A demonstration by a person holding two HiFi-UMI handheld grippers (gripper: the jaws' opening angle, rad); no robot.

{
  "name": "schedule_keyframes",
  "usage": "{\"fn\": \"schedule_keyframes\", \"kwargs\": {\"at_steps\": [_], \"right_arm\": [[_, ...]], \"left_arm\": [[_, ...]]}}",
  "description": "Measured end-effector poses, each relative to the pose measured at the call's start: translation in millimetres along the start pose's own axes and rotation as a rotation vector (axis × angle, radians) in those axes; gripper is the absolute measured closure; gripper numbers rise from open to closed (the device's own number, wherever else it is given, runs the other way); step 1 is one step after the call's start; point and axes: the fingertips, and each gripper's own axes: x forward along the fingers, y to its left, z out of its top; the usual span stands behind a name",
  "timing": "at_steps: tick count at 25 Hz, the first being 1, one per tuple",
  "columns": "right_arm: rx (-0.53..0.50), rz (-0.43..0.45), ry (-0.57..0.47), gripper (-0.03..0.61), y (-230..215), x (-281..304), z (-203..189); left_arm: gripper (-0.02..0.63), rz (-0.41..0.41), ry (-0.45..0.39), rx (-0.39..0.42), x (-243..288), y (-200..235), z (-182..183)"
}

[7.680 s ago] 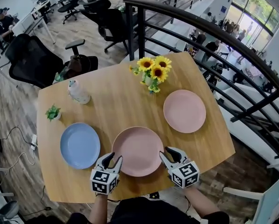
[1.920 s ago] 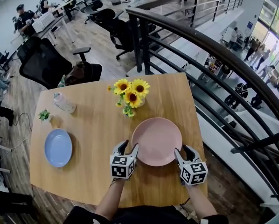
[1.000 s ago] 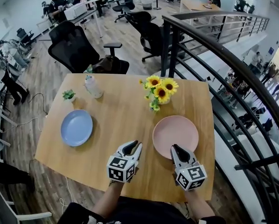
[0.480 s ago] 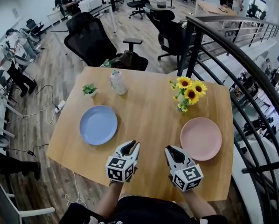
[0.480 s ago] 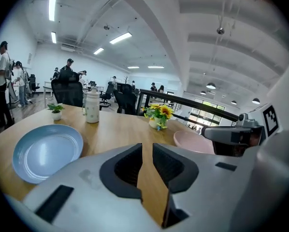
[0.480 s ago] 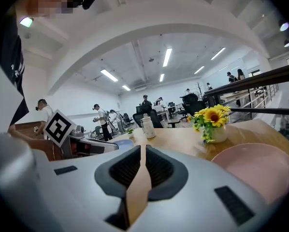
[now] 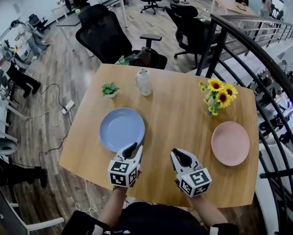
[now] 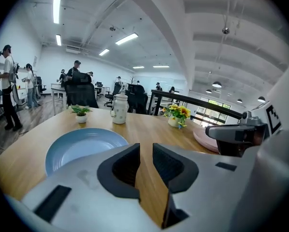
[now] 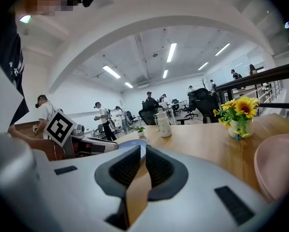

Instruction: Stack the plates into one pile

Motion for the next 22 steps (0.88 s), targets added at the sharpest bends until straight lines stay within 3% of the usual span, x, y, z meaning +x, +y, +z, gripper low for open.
{"fn": "schedule_keyframes", "kwargs": {"at_steps": [8, 15, 22], "right_arm": [[0.031, 0.004, 0.03, 0.528, 39.5, 66.6, -4.1], [0.093, -0.007, 0.08, 0.515, 56.3, 117.4, -14.9], [0.09, -0.032, 0.146, 0.489, 53.5, 151.9, -26.9]], "left_arm": [[0.541, 0.047, 0.004, -0.007, -21.3, 87.4, -4.5], [0.489, 0.099, 0.032, -0.049, -28.2, 154.7, -11.0], [0.447, 0.153, 0.072, -0.078, -27.5, 199.3, -26.7]]}}
